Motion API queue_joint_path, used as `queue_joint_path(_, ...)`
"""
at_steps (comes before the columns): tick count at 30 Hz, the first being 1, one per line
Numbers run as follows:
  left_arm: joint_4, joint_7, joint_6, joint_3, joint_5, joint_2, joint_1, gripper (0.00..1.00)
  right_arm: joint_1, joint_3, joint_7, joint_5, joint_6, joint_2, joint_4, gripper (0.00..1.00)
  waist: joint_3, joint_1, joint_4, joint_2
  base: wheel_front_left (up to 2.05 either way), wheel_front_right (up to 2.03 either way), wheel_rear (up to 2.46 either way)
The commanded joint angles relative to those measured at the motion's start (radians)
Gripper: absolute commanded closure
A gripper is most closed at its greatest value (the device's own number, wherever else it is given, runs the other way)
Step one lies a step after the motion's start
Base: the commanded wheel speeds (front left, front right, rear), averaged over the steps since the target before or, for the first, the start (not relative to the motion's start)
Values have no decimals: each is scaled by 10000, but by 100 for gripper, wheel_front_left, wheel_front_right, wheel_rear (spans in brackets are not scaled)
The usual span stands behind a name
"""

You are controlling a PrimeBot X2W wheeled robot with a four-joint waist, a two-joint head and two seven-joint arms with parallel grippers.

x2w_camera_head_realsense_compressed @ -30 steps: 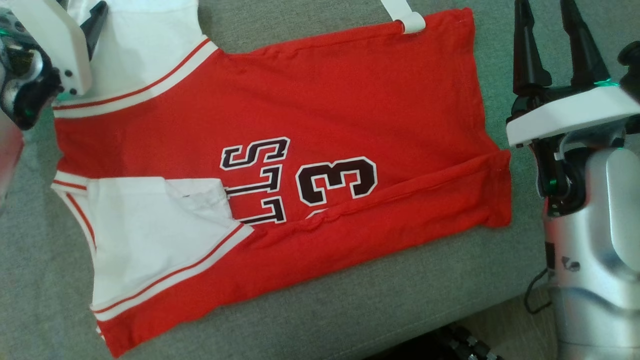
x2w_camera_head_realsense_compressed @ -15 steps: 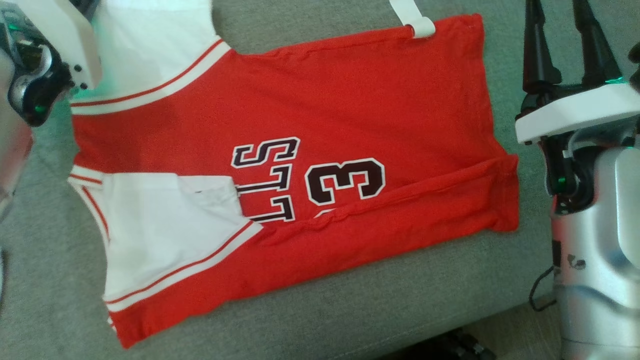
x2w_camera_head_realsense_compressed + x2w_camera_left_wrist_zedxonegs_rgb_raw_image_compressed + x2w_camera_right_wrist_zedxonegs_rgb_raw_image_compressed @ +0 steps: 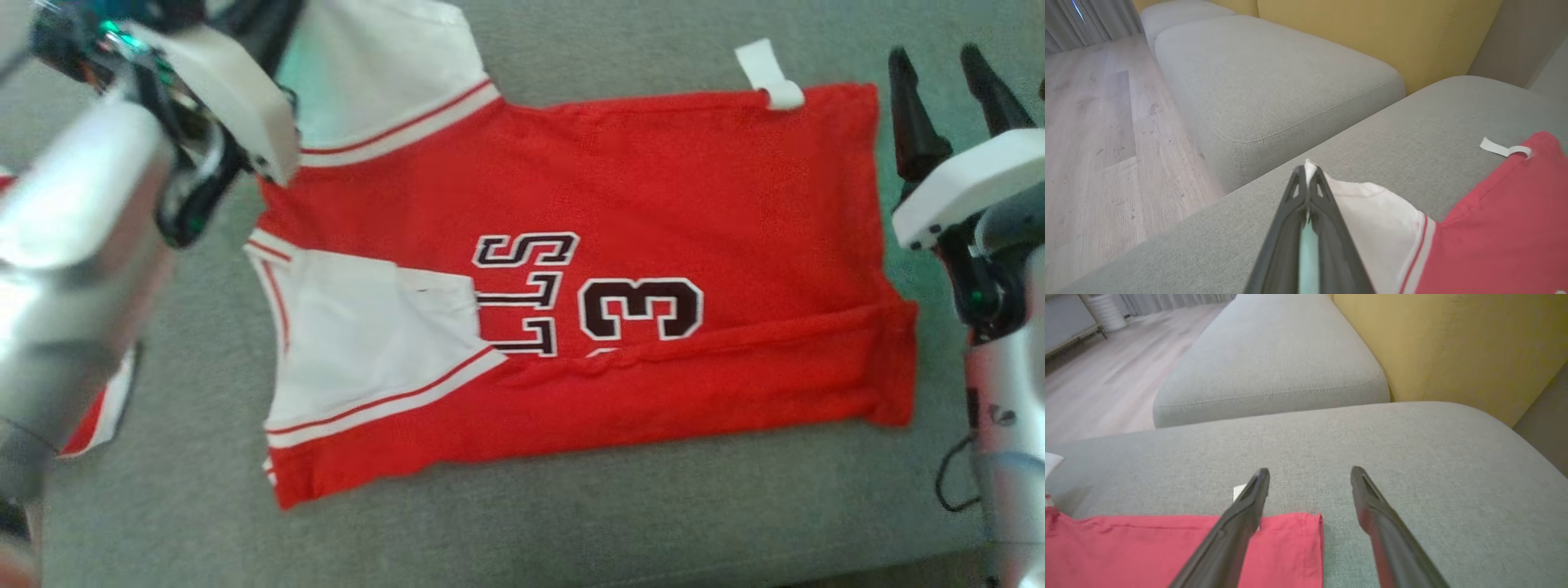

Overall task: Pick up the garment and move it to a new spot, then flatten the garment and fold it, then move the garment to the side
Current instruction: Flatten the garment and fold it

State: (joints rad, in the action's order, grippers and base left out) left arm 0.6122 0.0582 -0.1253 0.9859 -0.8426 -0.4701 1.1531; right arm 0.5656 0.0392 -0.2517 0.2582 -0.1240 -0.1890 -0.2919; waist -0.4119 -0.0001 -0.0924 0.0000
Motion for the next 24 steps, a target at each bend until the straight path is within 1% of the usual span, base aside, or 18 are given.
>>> queue_joint_path(1, -428, -164, 143, -277, 118, -317, 239, 100, 237, -174, -131, -132, -67, -217, 52, 0, 287, 1, 358, 0, 0, 0, 0)
queue_joint_path(3, -868, -211, 267, -181, 198, -338, 47, 100, 312, -210, -302, -261, -67, -355, -449, 0, 343, 1, 520, 0, 0, 0, 0)
queue_joint_path(8, -1947, -37, 530, -6, 246, -445, -294, 100, 697, 19, -746, -733, -67, -416, -1677, 0, 328, 1, 845, 0, 0, 0, 0)
queue_joint_path(13, -2790, 168, 717, 103, 251, -581, -480, 100, 1193, 232, -990, -1167, -67, -313, -2643, 0, 229, 1, 1029, 0, 0, 0, 0)
queue_joint_path(21, -3341, 320, 916, 138, 242, -720, -560, 100, 1680, 907, -1185, -1862, -67, -189, -3838, 0, 114, 1, 1082, 0, 0, 0, 0)
queue_joint_path(24, -3427, 358, 959, 141, 233, -782, -568, 100, 1807, 837, -1214, -1865, -67, -57, -4134, 0, 71, 1, 1038, 0, 0, 0, 0)
